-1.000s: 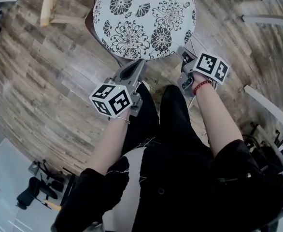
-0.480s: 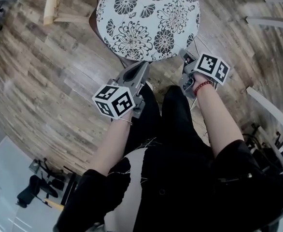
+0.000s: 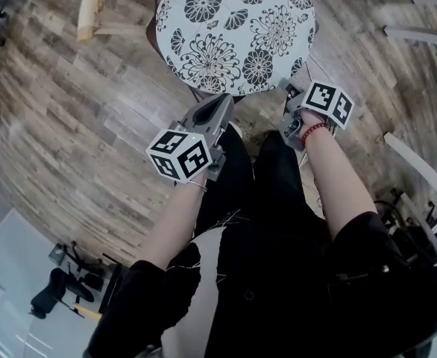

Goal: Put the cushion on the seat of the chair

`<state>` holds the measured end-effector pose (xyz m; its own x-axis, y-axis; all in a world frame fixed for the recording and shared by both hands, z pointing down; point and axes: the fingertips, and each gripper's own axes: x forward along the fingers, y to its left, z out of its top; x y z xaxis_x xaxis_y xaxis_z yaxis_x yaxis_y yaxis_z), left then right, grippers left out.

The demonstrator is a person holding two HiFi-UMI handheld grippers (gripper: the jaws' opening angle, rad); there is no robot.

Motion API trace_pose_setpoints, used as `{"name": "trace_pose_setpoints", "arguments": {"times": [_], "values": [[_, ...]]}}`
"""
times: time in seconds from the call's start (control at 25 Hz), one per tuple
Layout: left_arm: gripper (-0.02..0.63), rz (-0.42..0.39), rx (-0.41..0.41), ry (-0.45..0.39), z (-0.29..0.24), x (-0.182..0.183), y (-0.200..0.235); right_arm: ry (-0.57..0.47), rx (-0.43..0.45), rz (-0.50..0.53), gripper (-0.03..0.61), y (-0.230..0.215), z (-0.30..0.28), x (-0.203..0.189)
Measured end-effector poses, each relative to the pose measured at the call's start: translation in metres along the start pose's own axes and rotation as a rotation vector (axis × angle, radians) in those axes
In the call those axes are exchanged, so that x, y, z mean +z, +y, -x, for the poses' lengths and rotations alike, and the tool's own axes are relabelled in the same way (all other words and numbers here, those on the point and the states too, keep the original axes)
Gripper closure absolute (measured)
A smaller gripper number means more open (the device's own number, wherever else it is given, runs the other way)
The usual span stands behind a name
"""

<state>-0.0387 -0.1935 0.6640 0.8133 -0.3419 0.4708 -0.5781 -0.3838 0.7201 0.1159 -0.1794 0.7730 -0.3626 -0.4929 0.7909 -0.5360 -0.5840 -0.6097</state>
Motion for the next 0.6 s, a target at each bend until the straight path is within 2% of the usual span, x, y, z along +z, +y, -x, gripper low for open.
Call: {"name": "trace_pose_setpoints", "arguments": {"times": [0.36,0.6], "values": [[0.603,-0.014,-0.018,0.028,0.015,0.016,0.005,-0.027,-0.039,-0.152,0.563,-0.007,-0.006,-0.001],[0.603,-0.065,-0.040,0.075,0.016,0.023,-0.002,-0.024,-0.079,-0.136,0.563,-0.010,-0.011,0.001]]}}
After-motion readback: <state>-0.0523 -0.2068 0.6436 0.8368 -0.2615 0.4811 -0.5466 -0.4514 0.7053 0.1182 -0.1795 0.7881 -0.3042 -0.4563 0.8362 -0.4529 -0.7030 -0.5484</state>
